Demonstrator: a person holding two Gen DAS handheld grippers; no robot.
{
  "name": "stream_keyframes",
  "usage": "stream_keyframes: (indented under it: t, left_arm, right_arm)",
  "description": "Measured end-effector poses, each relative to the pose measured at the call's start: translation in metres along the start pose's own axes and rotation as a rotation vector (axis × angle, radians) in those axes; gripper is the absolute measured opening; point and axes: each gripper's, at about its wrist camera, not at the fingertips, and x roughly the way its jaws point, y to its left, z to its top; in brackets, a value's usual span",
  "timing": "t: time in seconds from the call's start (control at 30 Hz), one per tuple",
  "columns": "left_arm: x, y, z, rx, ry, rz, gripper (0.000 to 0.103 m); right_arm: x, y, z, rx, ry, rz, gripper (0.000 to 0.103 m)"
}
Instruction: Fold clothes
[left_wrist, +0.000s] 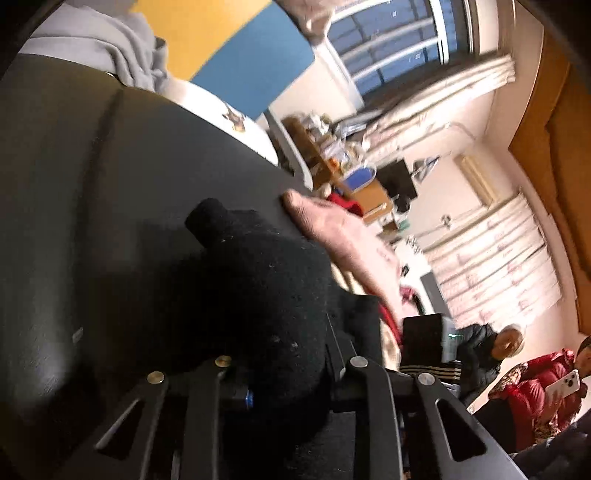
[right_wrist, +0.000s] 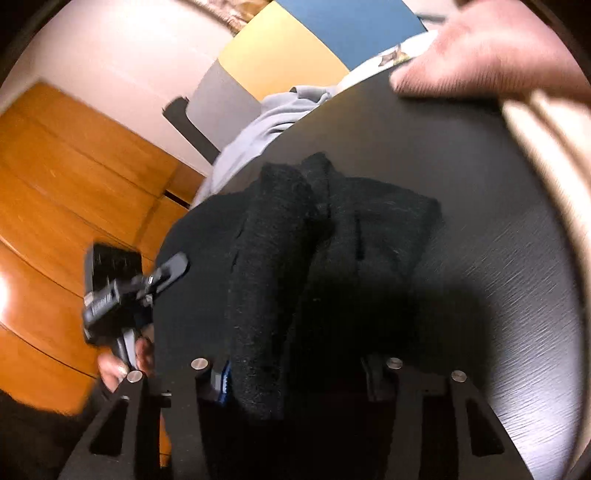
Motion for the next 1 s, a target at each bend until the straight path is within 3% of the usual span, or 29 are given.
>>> stream_keyframes:
  t: [0.1, 0.23, 0.37, 0.5, 0.67, 0.73, 0.83, 0.9, 1.0]
  left_arm:
    - [-0.051, 0.001, -0.012, 0.004, -0.078, 0.02, 0.024]
    - [-0.132, 0.003, -0.029, -0.006, -0.229, 0.064, 0.024]
    - [-0.223, 0.003, -0.044, -0.007, -0.407, 0.13, 0.024]
    - [-0.317, 0.01, -0.045, 0.009, -0.583, 0.249, 0.024]
    - [-0.42, 0.041, -0.048, -0.042, -0.771, 0.392, 0.024]
    - [-0.446, 0.063, -0.049, -0.098, -0.804, 0.476, 0.024]
    - [-0.467, 0.126, -0.053, -0.246, -0.782, 0.604, 0.024]
    - [-0.477, 0.169, -0.058, -0.355, -0.766, 0.682, 0.023]
    - [-0.474, 0.211, -0.072, -0.437, -0.745, 0.714, 0.025]
  right_arm:
    - [0.021, 0.015, -0.005, 0.01, 0.031, 0.082, 0.049]
    - [0.079, 0.062, -0.004, -0.056, 0.136, 0.174, 0.049]
    - [0.149, 0.145, 0.01, -0.167, 0.22, 0.301, 0.046]
    - [0.217, 0.247, 0.028, -0.294, 0.282, 0.425, 0.045]
    - [0.301, 0.366, 0.037, -0.425, 0.373, 0.513, 0.045]
    - [0.333, 0.405, 0.033, -0.479, 0.414, 0.508, 0.044]
    - [0.385, 0.438, 0.021, -0.518, 0.476, 0.451, 0.044]
    - [0.423, 0.446, 0.011, -0.55, 0.506, 0.373, 0.044]
    - [0.458, 0.438, 0.001, -0.578, 0.504, 0.271, 0.044]
